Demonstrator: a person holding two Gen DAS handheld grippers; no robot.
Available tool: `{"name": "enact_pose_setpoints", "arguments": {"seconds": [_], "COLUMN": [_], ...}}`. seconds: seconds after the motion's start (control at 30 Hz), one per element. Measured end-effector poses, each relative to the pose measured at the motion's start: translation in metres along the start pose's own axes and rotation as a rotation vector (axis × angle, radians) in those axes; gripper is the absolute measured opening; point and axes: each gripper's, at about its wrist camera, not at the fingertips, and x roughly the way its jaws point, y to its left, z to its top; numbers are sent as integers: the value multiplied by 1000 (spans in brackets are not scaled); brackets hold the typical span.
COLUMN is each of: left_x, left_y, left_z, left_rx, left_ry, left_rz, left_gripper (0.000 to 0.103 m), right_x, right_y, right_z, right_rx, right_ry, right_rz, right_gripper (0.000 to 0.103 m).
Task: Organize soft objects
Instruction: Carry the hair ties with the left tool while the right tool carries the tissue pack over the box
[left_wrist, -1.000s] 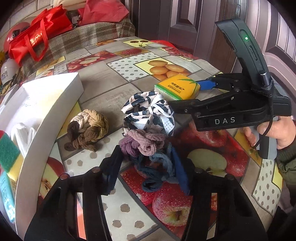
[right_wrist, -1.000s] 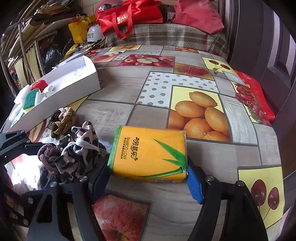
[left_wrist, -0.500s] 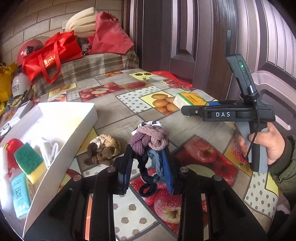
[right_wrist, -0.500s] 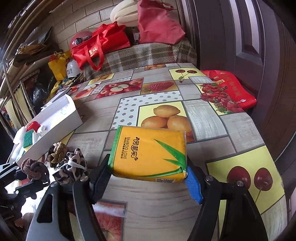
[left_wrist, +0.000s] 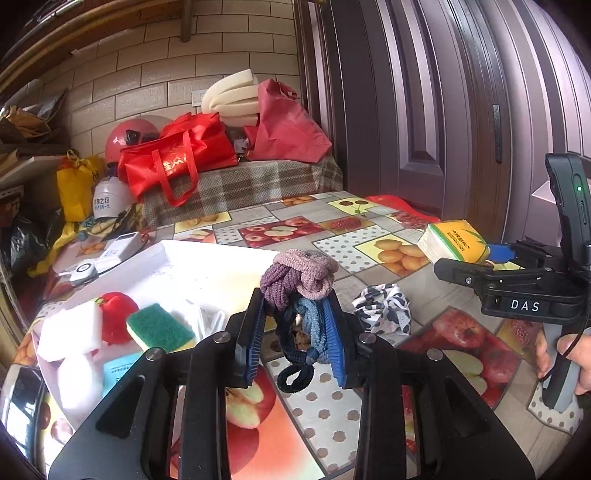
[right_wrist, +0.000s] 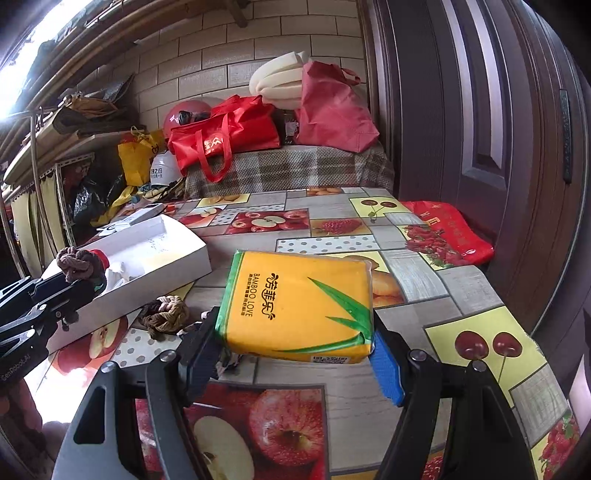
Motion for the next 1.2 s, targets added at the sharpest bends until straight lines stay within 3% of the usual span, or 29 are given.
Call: {"name": "enact_pose_setpoints", "arguments": {"seconds": [0.2,0.37,0.53,0.87,1.2], "left_x": [-11,-18,-14,-4,16], "left_y": [32,78,120,141,162], "left_z": [-8,-14,-18,-17,-12], "left_rx": [-11,-90,-167,-179,-188], "left_ry": [-17,-43,-32,-31,-5], "left_rz": [68,186,254,299,319], "left_gripper": [30,30,30,30,30], "right_x": [8,15,29,61,90], "right_y": [44,76,103,138,169], "right_z": [0,4,9,22,34], "right_rx": [-72,-113,-132,-94,-126], "right_ry": [14,-23,-32,-3,13], "right_rz": [57,79,107,167,164], "right_gripper": [73,73,73,73,73]}}
